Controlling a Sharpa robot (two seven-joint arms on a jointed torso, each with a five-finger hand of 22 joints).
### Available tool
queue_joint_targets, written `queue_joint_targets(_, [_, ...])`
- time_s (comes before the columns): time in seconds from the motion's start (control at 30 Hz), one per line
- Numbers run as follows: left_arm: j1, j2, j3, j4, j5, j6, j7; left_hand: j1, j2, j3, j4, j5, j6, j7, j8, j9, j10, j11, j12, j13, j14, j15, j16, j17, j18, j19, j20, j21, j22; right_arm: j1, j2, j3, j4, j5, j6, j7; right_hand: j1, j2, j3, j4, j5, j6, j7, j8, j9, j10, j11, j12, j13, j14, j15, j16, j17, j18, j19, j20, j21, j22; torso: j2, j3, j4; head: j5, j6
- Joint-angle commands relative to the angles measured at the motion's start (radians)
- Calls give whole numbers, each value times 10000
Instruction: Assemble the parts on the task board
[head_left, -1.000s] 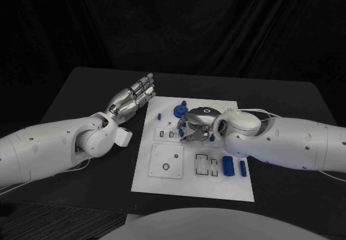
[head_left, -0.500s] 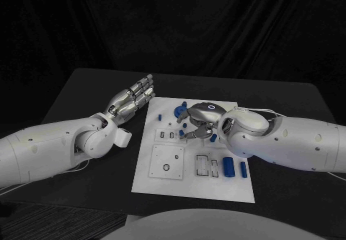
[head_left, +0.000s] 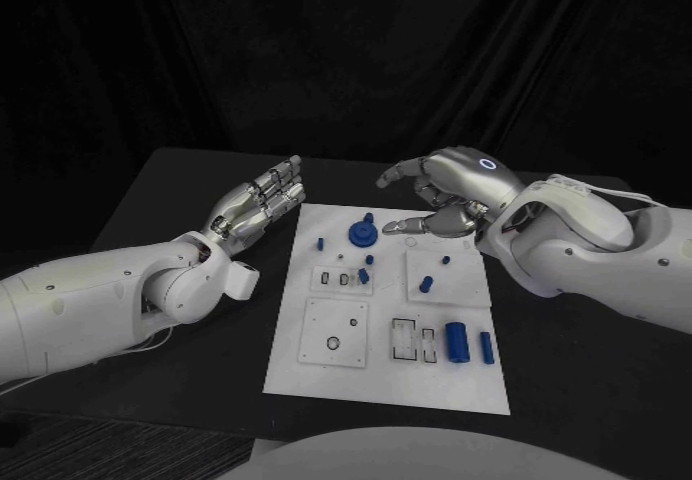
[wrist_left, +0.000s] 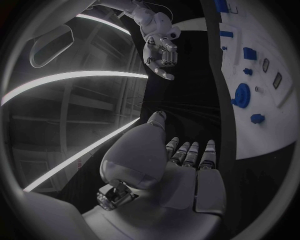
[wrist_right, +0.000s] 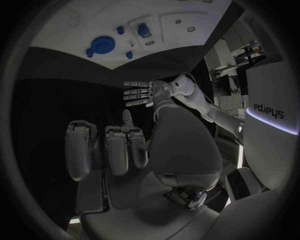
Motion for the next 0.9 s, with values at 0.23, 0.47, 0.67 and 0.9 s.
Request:
queue_joint_targets(0.23, [1248, 24, 28, 62, -1816, -1637, -963, 83, -505, -630, 904, -2014, 786, 640, 110, 92, 7472, 740, 3916, 2548, 6614, 445, 5814, 2411, -19, 6133, 258, 3644, 1676, 259, -1113, -44, 293, 487, -220, 50, 130, 460, 252, -16, -46, 323, 45, 232, 25, 1040, -25, 26, 2631, 1067, -32, 26, 2635, 90, 478, -36, 68, 2303, -244, 56, -197, 148, 113])
queue_joint_targets(0.47, [2008, 231, 27, 13, -3510, -1250, -3580, -220, -445, -939, 850, -2734, 4738, 1768, 1336, 521, 9436, -361, 12008, 9327, 9097, -460, 13849, 8931, -44, 7612, -656, 7268, 4099, 141, -1507, -57, 67, 530, 414, -220, 332, 745, 393, -61, 2, 437, 68, 328, 16, 1040, -2, 26, 2631, 1067, -8, 26, 2635, 94, 473, -13, 57, 2298, -389, 189, -378, 405, 78])
queue_joint_targets(0.67, [2265, 492, 28, -3, -5400, -685, -6117, -1377, -462, -1381, 898, -3591, 7037, 1632, 2569, 1006, 15457, -306, 15606, 15665, 15342, -596, 15482, 15583, -668, 9607, -855, 12867, 10273, -55, -1631, -60, -113, 539, 727, -377, 345, 848, 396, -57, 8, 591, 83, 420, 24, 1040, 11, 26, 2631, 1067, 3, 26, 2635, 95, 473, -1, 55, 2297, -469, 331, -522, 585, -32])
queue_joint_targets(0.9, [2337, 839, 29, 72, -7397, 184, -8310, -2300, -476, -1715, 916, -3958, 8268, 1075, 3484, 1893, 15457, -829, 15606, 15665, 15342, -1088, 15482, 15583, -1111, 12590, -1079, 14509, 13323, -262, -1668, -61, -247, 542, 675, -427, 325, 887, 388, -50, 8, 650, 92, 451, 24, 1040, 17, 26, 2631, 1067, 7, 26, 2635, 94, 475, 3, 58, 2298, -491, 488, -738, 815, -158])
